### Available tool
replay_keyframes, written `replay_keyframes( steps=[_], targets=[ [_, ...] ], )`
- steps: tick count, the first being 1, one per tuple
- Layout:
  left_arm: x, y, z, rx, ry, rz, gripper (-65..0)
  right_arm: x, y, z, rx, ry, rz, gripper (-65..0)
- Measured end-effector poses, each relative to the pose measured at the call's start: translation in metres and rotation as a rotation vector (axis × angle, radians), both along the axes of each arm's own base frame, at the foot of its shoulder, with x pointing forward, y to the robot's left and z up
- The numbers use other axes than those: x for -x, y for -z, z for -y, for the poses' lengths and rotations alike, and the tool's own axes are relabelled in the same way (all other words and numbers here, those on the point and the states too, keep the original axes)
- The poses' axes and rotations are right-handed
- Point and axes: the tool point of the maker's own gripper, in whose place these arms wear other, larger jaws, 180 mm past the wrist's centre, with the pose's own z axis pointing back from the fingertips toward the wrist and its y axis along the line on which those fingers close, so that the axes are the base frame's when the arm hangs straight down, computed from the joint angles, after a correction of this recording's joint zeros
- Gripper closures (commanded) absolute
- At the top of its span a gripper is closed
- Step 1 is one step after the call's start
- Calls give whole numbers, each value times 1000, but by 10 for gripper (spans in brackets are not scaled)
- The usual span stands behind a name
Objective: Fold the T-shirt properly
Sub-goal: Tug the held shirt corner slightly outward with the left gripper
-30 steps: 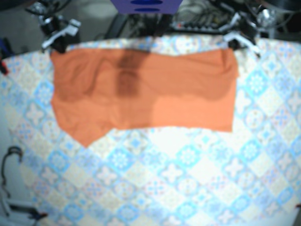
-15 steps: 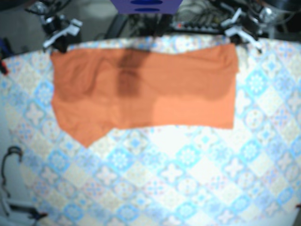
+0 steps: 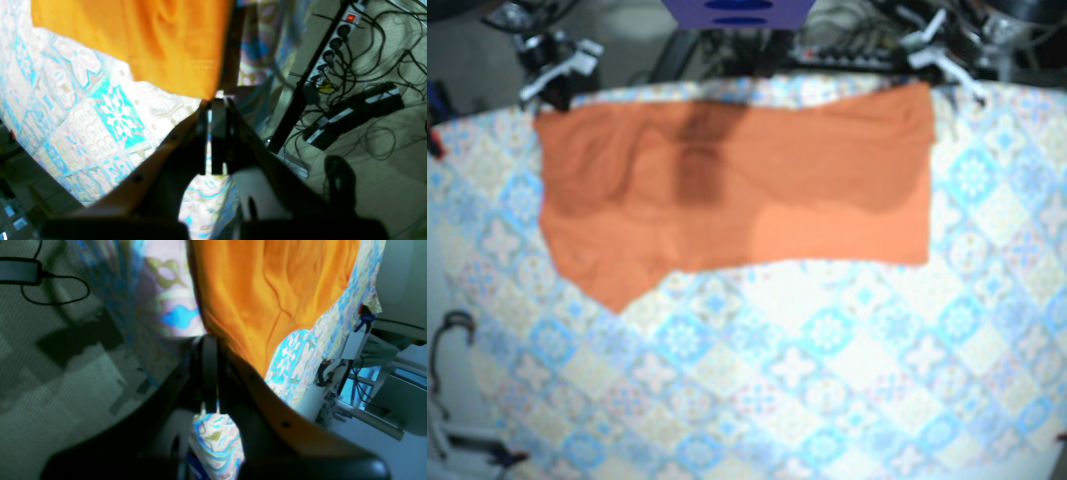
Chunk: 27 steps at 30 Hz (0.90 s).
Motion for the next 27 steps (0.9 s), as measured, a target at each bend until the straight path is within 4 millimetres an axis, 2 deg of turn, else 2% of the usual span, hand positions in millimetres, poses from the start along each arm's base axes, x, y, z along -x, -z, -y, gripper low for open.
replay_keyframes(
  steps=[9, 15, 23, 24, 27],
  targets=[
    [-1, 0, -3, -7, -3, 5, 0, 0, 0, 0, 2, 1, 0, -4],
    [14, 14, -26, -61, -29, -48, 0, 0, 0, 0, 1, 1, 1, -4],
    [17, 17, -31, -70, -34, -56, 0, 0, 0, 0, 1, 1, 0, -6],
    [17, 17, -31, -70, -34, -56, -7, 0, 0, 0, 1, 1, 0, -7],
    [16, 17, -31, -69, -36, -53, -92, 0, 0, 0, 1, 1, 0, -7]
  ],
)
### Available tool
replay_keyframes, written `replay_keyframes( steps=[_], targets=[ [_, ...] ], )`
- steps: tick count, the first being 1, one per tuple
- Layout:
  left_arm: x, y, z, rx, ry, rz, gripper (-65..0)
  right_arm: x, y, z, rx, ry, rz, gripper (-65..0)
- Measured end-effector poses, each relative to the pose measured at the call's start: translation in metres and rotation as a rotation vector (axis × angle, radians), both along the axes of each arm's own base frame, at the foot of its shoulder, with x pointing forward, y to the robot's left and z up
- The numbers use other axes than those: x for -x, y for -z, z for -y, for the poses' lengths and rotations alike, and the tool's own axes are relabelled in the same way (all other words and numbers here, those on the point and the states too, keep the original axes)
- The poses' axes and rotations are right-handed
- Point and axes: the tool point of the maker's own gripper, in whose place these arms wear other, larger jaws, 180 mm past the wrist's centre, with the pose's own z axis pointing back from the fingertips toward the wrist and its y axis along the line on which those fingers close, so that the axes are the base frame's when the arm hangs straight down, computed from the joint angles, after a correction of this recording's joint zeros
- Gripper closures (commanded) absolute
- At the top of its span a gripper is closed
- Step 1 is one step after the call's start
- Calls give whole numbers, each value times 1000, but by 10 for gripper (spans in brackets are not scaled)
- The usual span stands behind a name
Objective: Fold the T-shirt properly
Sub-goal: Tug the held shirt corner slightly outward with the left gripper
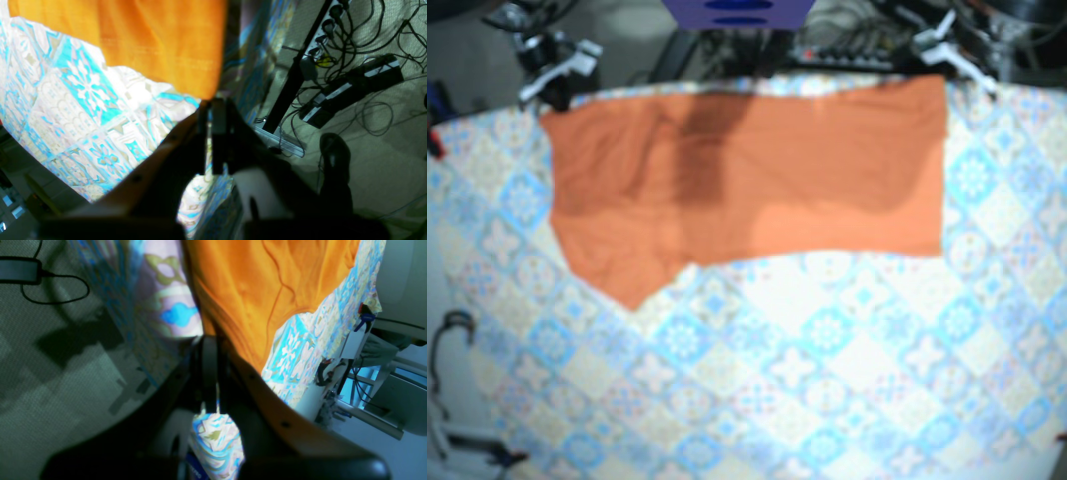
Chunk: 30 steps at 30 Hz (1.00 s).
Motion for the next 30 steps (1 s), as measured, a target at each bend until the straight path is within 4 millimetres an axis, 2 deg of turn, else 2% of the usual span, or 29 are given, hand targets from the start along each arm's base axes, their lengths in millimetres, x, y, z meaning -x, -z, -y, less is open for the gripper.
replay_keyframes(
  steps=[5, 8, 11, 18, 21, 26, 30],
  targets=[
    [0, 0, 0, 0, -1, 0, -257, 0, 0, 0, 0, 0, 0, -7],
    [-1, 0, 3, 18, 10, 5, -303, 0, 0, 0, 0, 0, 0, -7],
    [-3, -2, 13, 63, 33, 16, -304, 0, 0, 0, 0, 0, 0, -7],
    [-1, -2, 18, 87, 45, 16, -304, 2, 0, 0, -2, -1, -4, -7],
    [-1, -3, 19, 88, 45, 17, -304, 10, 2, 0, -3, 2, -18, -7],
    [-7, -18, 30, 123, 54, 51, -304, 17, 2, 0, -4, 0, -31, -7],
    [-16, -30, 23, 103, 42, 88, -304, 15, -1, 8, 8, 18, -24, -29]
  ],
)
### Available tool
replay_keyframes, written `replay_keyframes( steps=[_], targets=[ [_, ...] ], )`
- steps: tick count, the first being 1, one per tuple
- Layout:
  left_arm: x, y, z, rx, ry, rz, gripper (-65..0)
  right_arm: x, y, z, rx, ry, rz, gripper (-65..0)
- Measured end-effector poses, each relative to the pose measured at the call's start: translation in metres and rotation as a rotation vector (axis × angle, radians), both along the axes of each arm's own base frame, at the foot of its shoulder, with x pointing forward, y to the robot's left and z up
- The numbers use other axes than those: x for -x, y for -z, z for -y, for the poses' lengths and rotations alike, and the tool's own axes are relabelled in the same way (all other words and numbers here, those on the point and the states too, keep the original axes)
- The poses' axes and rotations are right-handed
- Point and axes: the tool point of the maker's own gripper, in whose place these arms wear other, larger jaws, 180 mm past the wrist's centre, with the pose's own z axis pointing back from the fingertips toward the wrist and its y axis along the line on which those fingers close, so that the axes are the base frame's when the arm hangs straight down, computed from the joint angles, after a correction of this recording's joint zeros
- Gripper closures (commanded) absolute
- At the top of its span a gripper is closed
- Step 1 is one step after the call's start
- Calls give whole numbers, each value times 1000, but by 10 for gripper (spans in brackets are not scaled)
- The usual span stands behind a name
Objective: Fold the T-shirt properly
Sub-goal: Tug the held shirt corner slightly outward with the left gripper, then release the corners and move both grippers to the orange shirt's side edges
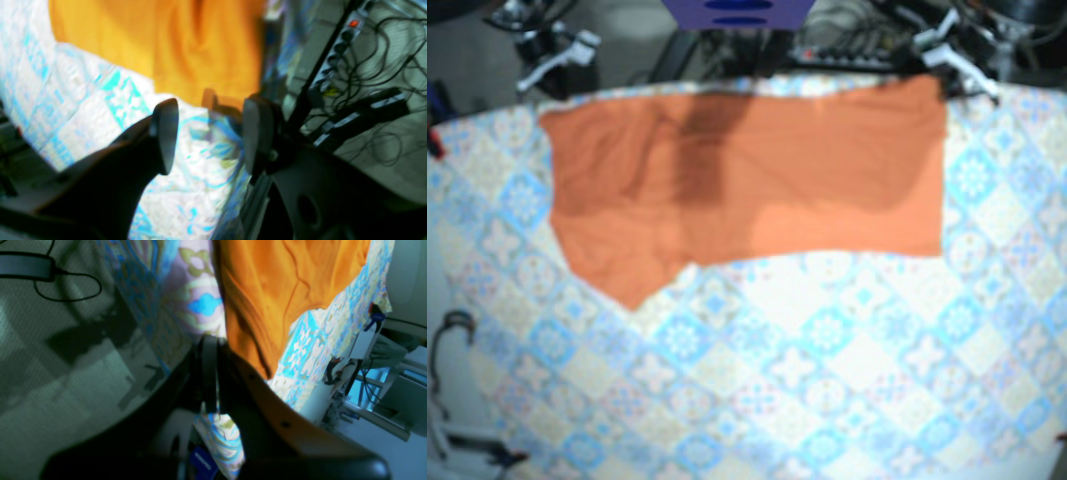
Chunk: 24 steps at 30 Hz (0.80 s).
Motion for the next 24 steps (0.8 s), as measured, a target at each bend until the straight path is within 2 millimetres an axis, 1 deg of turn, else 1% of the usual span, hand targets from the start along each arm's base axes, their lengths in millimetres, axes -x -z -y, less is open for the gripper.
replay_keyframes(
  steps=[2, 6, 14, 16, 20, 22, 23, 24],
  targets=[
    [-4, -2, 1, 5, 1, 12, -304, -2, -2, 4, 11, 5, 7, -67],
    [-4, -2, 1, 5, 1, 10, -304, -2, -1, 4, 9, 5, 6, -125],
    [-4, -2, 1, 4, 1, 10, -304, -2, -2, 4, 9, 5, 8, -142],
    [-4, -2, 0, 3, 1, 10, -304, -2, -2, 4, 9, 5, 8, -153],
    [-12, -4, 0, 1, -2, 29, -304, -3, -3, 3, 9, 3, 10, -190],
    [-14, -4, -2, -2, -4, 34, -304, -9, -12, 4, 11, 3, 36, -202],
    [-15, -6, -4, -5, -12, 38, -304, -11, -20, 8, 15, 6, 61, -206],
    [-16, -7, -9, -12, -24, 43, -304, -12, -28, 16, 32, 17, 80, -207]
  ],
)
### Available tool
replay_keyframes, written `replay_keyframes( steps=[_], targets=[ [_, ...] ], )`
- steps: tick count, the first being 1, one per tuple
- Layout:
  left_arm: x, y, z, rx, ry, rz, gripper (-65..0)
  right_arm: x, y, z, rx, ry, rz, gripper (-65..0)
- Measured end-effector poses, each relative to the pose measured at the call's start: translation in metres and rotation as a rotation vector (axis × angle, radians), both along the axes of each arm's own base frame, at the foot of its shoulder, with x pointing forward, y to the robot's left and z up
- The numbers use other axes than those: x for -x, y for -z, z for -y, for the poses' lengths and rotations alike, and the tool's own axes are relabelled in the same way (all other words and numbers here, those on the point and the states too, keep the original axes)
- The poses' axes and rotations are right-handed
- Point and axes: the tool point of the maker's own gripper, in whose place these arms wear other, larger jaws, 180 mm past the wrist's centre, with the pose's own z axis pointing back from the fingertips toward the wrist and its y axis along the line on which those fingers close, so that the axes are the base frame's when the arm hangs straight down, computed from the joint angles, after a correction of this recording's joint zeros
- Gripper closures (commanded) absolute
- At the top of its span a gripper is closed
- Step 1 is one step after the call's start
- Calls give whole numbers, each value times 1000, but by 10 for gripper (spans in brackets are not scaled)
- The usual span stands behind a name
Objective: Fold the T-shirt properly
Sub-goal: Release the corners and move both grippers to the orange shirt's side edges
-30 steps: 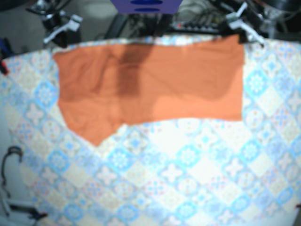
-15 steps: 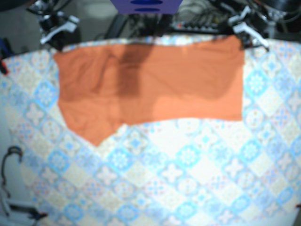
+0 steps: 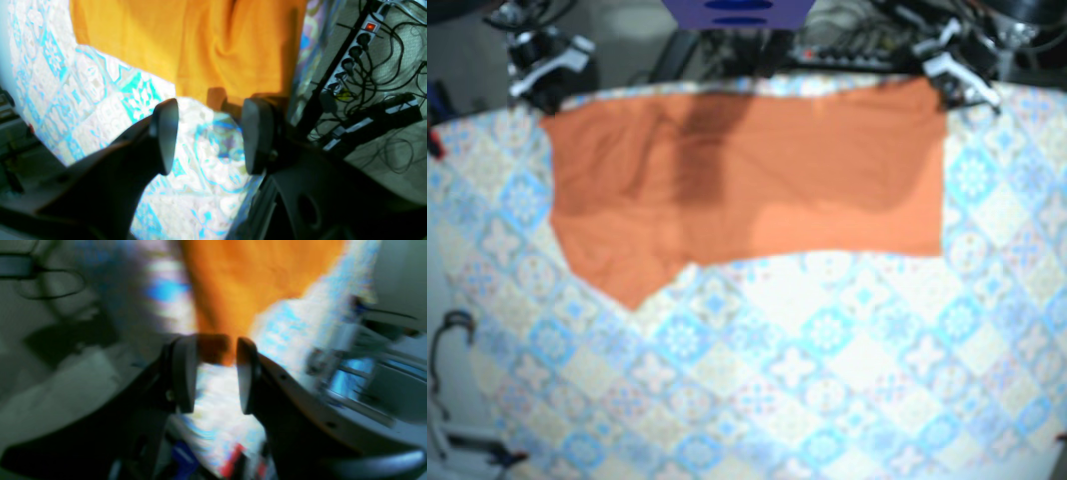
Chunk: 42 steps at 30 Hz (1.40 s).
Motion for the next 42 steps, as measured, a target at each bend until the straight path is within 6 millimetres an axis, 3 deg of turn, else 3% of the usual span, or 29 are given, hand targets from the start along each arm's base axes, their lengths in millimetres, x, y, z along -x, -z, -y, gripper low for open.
replay_keyframes(
  steps=[3, 7, 12, 14, 17, 19, 22, 26, 31, 35, 39, 42],
  targets=[
    [-9, -6, -8, 13, -58, 33, -304, 7, -13, 24, 48, 50, 2, -207],
    [-18, -14, -15, 47, -132, 57, -305, 0, -44, 27, 14, 82, 81, -207],
    [-57, -63, -11, 191, -245, 190, -305, -27, -106, 54, -3, 146, 232, -207],
    [-64, -73, -8, 244, -306, 172, -305, -39, -123, 57, -54, 165, 248, -207],
    [-83, -84, 1, 322, -391, 128, -305, -78, -141, 49, -214, 198, 310, -207],
    [-105, -96, 12, 425, -440, 123, -305, -113, -166, 45, -321, 211, 429, -207],
    [-130, -107, 15, 532, -542, 97, -305, -148, -193, 50, -336, 245, 561, -207],
    [-148, -115, 19, 647, -640, 59, -306, -179, -177, 23, -390, 265, 510, -207],
    [-166, -128, 17, 691, -686, 107, -309, -216, -182, -5, -417, 256, 515, -207],
    [-166, -117, 14, 712, -732, 90, -309, -223, -159, -42, -472, 229, 405, -207],
    [-169, -115, 14, 729, -749, 92, -309, -230, -148, -60, -484, 227, 332, -207],
    [-170, -115, 20, 783, -756, 85, -308, -228, -135, -71, -588, 290, 239, -207]
  ],
)
